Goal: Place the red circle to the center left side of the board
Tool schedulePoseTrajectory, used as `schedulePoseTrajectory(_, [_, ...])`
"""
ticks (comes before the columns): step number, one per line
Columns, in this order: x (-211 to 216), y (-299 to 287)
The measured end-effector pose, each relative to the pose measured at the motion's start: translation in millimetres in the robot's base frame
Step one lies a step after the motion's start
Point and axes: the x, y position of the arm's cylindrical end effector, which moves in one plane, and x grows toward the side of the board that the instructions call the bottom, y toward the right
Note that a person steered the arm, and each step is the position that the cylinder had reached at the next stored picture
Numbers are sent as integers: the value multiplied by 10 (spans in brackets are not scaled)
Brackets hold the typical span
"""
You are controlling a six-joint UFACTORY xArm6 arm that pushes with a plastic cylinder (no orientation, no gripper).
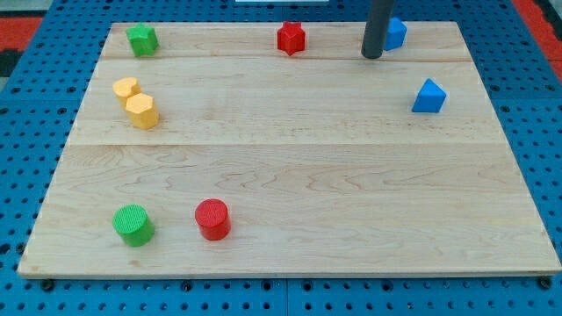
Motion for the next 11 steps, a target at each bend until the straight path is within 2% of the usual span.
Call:
schedulePoseTrajectory(1, [5, 33])
schedulePoseTrajectory(3, [432, -325])
schedulePoseTrajectory(4, [1463, -618])
schedulePoseTrajectory(5, [2724, -1204])
schedulePoseTrajectory(6, [3057, -1298])
schedulePoseTrajectory(8, [2890, -2248])
schedulePoseTrajectory(9, [2544, -2719])
schedulePoseTrajectory(10, [2260, -2943])
schedulePoseTrajectory(11, [2474, -2683])
